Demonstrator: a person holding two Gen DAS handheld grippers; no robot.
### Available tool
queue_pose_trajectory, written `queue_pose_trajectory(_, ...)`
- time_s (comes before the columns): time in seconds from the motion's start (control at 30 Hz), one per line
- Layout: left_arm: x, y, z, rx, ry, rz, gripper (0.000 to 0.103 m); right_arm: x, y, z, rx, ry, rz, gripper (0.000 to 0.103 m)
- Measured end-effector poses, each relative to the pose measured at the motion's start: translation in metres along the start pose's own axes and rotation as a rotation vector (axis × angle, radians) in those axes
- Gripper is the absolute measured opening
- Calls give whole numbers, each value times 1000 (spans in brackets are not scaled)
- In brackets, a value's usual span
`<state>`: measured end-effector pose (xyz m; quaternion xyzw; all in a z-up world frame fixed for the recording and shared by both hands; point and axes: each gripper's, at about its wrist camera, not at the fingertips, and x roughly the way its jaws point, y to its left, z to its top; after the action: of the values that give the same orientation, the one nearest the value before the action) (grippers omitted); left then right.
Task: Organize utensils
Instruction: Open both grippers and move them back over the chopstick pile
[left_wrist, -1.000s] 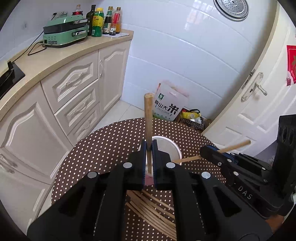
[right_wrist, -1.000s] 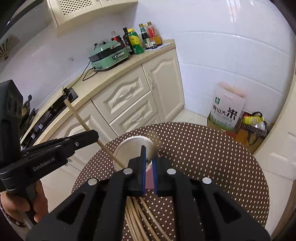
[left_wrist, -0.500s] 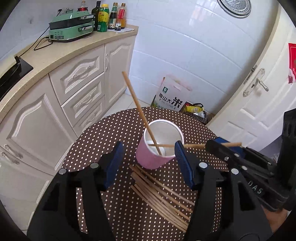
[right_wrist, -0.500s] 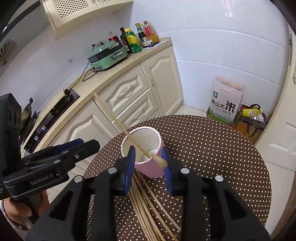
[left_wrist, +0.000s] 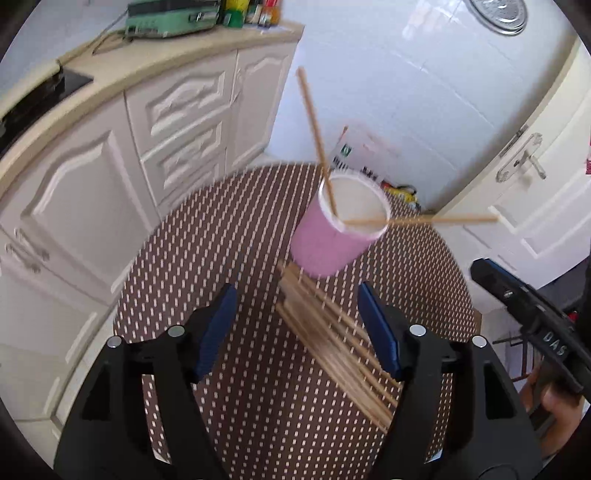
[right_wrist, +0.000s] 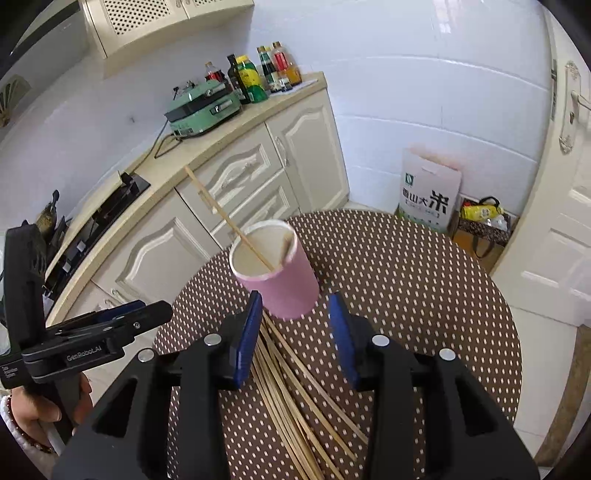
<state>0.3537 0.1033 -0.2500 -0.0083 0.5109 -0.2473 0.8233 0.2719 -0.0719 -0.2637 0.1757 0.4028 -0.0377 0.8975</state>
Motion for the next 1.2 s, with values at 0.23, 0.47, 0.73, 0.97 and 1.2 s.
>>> queue_pose_trajectory(0.23,33,9,-36,-38,159,34,73,16,-7,-29,8,114,-4,38)
queue_pose_trajectory(0.47,70,5,-68,-50,286,73,72,32,-9,-56,-21,231,26,42)
queue_pose_trajectory(0.73,99,0,-73,-94,331,128,72,47,-16,-64,-73,316,54,44)
queue_pose_trajectory(0.97,114,-11,-61,-79,320,206,76,61,-23,-60,-102,355,85,45)
queue_pose_trajectory(1.2,124,-21,-53,-84,316,260,83,76,-32,-50,-114,380,109,46)
